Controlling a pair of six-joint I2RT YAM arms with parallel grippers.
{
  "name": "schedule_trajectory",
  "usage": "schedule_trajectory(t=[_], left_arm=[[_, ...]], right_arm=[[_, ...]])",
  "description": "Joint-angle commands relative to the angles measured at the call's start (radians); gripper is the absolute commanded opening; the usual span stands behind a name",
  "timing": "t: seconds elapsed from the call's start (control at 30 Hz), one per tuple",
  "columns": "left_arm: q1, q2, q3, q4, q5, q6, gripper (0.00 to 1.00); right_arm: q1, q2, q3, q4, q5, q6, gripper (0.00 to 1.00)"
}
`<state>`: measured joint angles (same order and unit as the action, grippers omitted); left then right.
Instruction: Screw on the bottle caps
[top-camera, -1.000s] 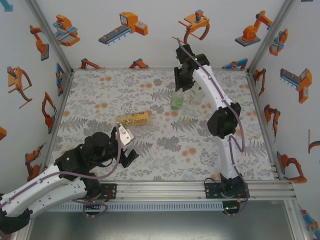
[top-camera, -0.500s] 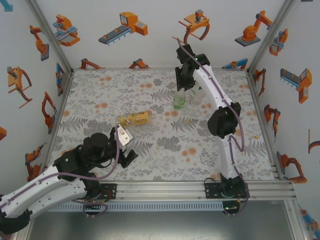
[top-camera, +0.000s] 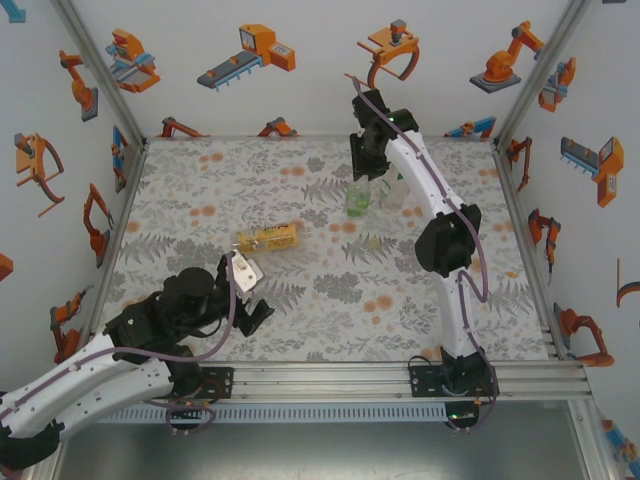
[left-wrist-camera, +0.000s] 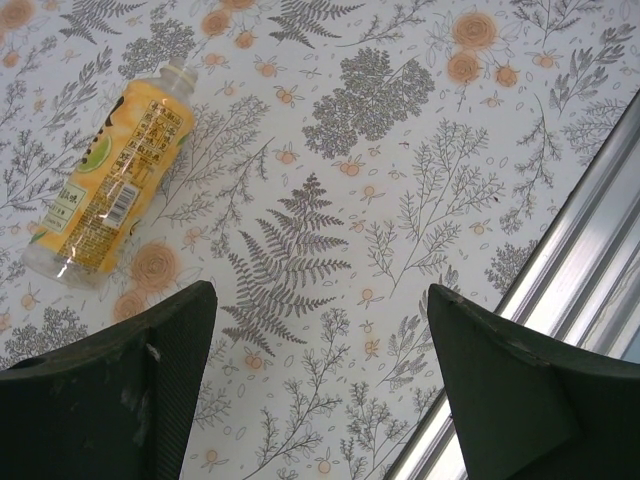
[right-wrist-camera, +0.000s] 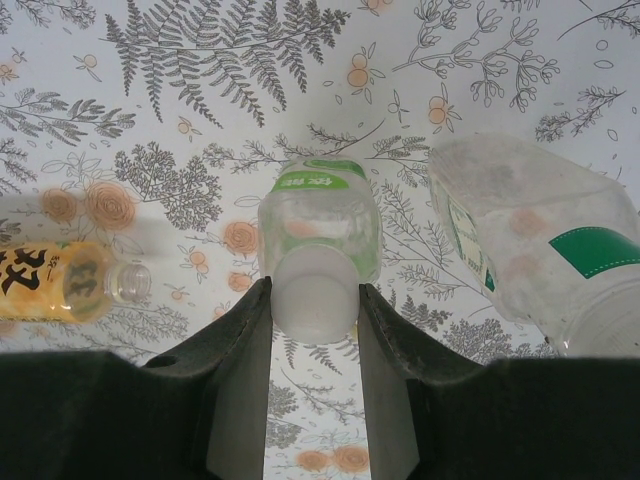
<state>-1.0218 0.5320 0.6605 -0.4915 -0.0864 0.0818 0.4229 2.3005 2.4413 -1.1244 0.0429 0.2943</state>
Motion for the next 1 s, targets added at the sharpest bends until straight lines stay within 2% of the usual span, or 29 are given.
schedule_trajectory(t=[0.0, 0.2, 0.43, 0.63, 0.97], left_arm=[[-0.002, -0.013, -0.004, -0.016, -0.009, -0.006, 0.79], [-0.003, -0.025, -0.005, -0.027, -0.01, -0.01, 0.79], [-0.001, -0.018, 0.009, -0.054, -0.05, -0.002, 0.79], [0.017, 0.055, 0.048, -0.07, -0.088, 0.029, 0.8], [0.199, 0.228, 0.1, -0.017, 0.062, 0.061, 0.86]], right_arm=[[-0.002, 0.001, -0.009, -0.002, 0.005, -0.011, 0.39], [-0.002, -0.021, 0.008, -0.005, 0.006, -0.012, 0.46], [-0.002, -0.067, 0.013, -0.027, 0.006, -0.011, 0.48], [-0.002, -0.149, -0.032, -0.057, 0.009, -0.012, 0.48], [0.001, -0.405, -0.307, -0.027, -0.02, 0.015, 0.48]])
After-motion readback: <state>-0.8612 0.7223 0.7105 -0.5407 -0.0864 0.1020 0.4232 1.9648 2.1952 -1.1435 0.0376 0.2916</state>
